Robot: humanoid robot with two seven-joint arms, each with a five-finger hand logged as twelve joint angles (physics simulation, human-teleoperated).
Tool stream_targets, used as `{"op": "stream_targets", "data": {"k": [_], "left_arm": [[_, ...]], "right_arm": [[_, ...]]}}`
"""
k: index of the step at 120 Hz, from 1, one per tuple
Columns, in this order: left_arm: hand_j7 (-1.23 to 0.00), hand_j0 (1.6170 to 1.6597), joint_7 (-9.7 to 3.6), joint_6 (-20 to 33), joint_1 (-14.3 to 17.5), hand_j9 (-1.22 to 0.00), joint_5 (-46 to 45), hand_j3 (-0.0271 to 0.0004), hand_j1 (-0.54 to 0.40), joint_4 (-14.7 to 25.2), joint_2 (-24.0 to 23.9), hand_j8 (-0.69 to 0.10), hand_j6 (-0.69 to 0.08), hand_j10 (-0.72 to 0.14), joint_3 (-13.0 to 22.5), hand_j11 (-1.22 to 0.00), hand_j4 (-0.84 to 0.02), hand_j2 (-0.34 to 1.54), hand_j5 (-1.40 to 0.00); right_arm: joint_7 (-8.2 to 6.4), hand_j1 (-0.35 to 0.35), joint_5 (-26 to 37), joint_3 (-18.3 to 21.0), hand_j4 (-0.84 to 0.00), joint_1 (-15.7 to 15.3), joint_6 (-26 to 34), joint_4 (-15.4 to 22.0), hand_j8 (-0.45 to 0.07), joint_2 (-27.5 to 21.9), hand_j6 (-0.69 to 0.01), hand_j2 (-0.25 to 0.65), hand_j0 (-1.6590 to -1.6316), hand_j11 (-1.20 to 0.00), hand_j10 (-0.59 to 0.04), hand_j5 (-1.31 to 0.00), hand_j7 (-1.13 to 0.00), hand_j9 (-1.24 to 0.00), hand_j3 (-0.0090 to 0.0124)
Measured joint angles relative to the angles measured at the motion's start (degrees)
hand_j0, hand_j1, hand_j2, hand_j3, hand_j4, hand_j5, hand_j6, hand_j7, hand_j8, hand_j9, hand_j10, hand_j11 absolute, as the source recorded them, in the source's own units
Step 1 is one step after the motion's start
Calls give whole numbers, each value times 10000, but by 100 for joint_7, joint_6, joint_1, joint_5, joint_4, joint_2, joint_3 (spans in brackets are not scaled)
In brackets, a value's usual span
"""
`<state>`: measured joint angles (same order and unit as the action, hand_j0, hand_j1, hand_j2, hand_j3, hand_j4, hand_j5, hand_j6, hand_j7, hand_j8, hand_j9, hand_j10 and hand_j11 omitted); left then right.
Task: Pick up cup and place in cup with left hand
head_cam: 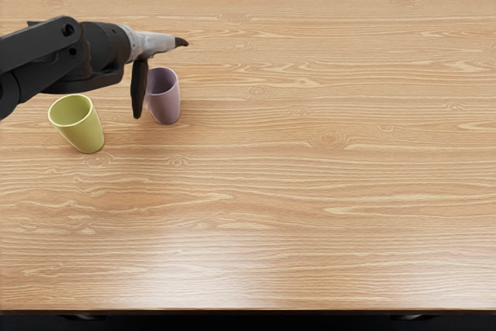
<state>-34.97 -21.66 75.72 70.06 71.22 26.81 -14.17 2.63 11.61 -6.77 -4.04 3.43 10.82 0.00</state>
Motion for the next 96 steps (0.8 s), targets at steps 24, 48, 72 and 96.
{"op": "stream_targets", "data": {"k": [24, 48, 72, 96], "left_arm": [[-269, 16581, -2, 286, 130, -268, 126, 0, 3249, -691, -438, -241, -245, -229, 330, -267, -234, 53, -271], [-922, 16581, -3, 433, 67, -920, 206, 0, 2652, -1086, -615, -746, -750, -733, 525, -919, -739, 156, -923], [-1529, 16581, -3, 524, 39, -1527, 206, 0, 2093, -1145, -721, -1215, -1219, -1201, 581, -1526, -1207, 251, -1531], [-1937, 16581, -3, 696, -82, -1935, 164, 0, 1718, -1164, -747, -1530, -1534, -1516, 589, -1934, -1522, 315, -1939]], "right_arm": [[-7, -3203, 3, 0, -241, 0, 0, -36, -241, 0, -242, -48, -16581, -311, -240, -311, -311, -311, 0], [-8, -3204, 5, 0, -241, 2, 0, -74, -240, 0, -241, -48, -16581, -311, -239, -311, -310, -311, 0], [-8, -3203, 7, 0, -241, 0, 0, -79, -241, 0, -242, -48, -16581, -311, -240, -311, -311, -311, 0], [-8, -3203, 8, 0, -242, 0, 0, -106, -241, 0, -242, -48, -16581, -311, -240, -311, -311, -311, 0]]}}
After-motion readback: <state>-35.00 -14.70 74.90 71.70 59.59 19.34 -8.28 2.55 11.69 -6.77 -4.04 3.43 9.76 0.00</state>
